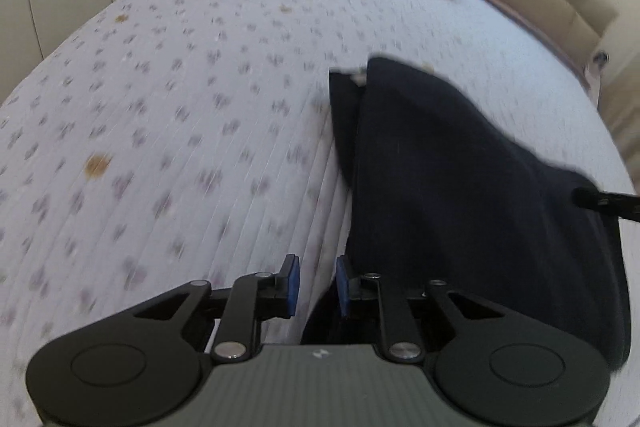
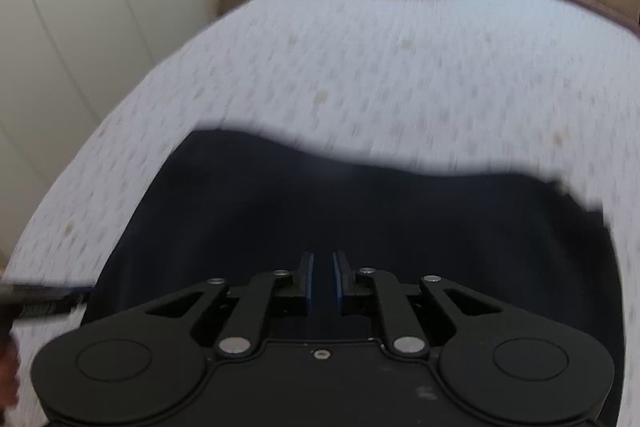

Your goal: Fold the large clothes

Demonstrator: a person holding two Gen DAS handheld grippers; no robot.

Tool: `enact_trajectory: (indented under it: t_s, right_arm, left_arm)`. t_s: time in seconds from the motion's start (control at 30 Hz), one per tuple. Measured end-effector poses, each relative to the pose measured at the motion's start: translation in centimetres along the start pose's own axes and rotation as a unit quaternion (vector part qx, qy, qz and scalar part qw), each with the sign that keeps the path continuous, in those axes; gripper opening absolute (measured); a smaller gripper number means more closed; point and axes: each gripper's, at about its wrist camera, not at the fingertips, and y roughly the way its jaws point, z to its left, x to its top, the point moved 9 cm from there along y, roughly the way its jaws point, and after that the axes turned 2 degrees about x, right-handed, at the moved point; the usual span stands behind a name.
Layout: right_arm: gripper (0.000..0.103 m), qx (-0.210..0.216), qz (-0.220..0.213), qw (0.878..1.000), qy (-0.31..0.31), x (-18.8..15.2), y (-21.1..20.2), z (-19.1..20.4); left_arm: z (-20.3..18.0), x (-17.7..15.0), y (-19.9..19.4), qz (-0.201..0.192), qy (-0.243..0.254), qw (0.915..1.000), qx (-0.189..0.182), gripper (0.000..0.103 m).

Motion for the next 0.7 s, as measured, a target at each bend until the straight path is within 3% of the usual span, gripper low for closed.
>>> enact_trajectory:
  t_s: [0.1, 0.2, 0.33, 0.43, 0.7]
  right_arm:
    - [0.012, -0.036, 0.073, 0.997, -0.015, -5.9, 2.9, 0.0]
    - [0.012, -0.021, 0.064, 0.998, 0.019, -6.5, 4.1, -0.6]
    - [0.010, -0.001, 0.076, 0.996, 0.040, -5.9, 4.1, -1.1]
    - [0.010, 0.002, 0.080, 0.996, 0.030, -5.7, 4.5, -1.1]
    - [0.013, -0.006, 0.081, 0.997, 0.016, -6.2, 4.1, -1.0]
  left_arm:
    - [1.0, -1.3, -0.4, 0.014, -0.019, 0.9997, 0.002, 0.027]
    - [2.2, -1.5, 0.1, 0.024, -0.069, 0.9973, -0.013, 0.042]
    - [2.4, -1.0, -0.1, 0.031, -0.143, 0.9823, -0.117, 0.073]
    - [3.1, -0.5, 0.6, 0.031, -0.173, 0.9737, -0.145, 0.075]
    - [3.3, 3.3, 2.7, 0.004, -0.189, 0.9666, -0.173, 0.075]
